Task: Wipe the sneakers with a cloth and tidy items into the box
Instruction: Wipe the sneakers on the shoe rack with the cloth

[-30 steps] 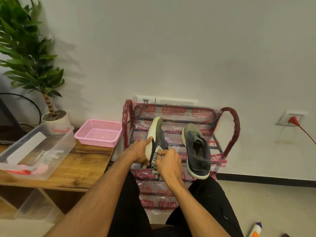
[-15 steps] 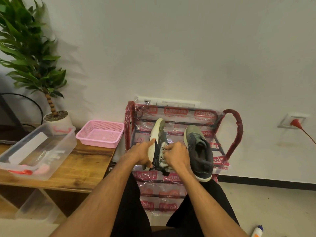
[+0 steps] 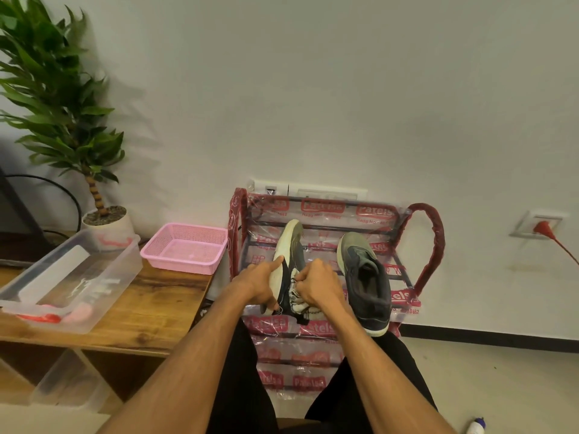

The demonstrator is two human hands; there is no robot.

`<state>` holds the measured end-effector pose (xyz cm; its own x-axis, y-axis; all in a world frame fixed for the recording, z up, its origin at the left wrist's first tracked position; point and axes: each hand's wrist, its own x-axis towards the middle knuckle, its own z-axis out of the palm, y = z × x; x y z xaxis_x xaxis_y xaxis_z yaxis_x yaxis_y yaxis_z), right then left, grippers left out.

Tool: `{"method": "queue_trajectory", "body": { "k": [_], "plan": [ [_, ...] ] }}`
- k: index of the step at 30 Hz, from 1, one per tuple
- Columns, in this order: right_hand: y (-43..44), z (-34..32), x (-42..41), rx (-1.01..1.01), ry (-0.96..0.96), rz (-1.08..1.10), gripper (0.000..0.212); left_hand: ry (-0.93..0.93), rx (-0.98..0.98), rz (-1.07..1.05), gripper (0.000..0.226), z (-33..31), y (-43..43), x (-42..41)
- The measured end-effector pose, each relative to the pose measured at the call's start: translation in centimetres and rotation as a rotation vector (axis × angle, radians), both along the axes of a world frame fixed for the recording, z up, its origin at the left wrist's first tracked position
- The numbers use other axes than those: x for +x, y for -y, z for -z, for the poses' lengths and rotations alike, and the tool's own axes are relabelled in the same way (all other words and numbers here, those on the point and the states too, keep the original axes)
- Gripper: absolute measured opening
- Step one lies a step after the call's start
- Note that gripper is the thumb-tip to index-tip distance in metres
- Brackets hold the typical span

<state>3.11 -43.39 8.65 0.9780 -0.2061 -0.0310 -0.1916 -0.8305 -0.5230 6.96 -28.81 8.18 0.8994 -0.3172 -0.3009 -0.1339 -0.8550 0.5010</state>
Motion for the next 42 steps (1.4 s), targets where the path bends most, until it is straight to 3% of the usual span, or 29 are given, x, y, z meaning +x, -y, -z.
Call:
{"method": "queue_trajectory", "body": {
  "k": [5, 13, 17, 21, 26, 32, 37, 42],
  "plan": [
    [1.1, 0.5, -0.5, 0.089, -0.045, -0.02, 0.018, 0.004, -0.004, 0.004, 0.118, 0.0, 0.2, 0.2],
    [-0.5, 1.6, 0.1, -0.122, 0.091, -0.008, 0.019, 0.024, 0.055, 0.027, 0.113, 0.2, 0.6, 0.2],
    [1.7, 0.0, 0.0, -0.039, -0.105, -0.225, 0.025, 0.029, 0.078, 0.019, 0.116, 0.1, 0.5, 0.2],
    [4.0, -2.2, -0.8, 0.06, -0.305, -0.364, 0.016, 0.018, 0.039, 0.006, 0.118, 0.1, 0.6, 0.0],
    [2.6, -1.4, -0.2, 0.138, -0.027, -0.078, 0.012, 0.005, 0.015, 0.011, 0.122, -0.1, 1.0, -0.3],
    [-0.6, 0.1, -0.3, -0.081, 0.243, -0.045, 0.027, 0.018, -0.001, 0.047, 0.115, 0.0, 0.6, -0.1],
    [-1.5, 1.0, -1.9, -0.125, 0.29, -0.102, 0.027, 0.04, -0.005, 0.071, 0.106, 0.2, 0.2, -0.2],
    [-1.5, 1.9, -3.7, -0.109, 0.266, -0.133, 0.027, 0.036, 0.039, 0.072, 0.122, 0.1, 0.4, -0.4]
  ]
}}
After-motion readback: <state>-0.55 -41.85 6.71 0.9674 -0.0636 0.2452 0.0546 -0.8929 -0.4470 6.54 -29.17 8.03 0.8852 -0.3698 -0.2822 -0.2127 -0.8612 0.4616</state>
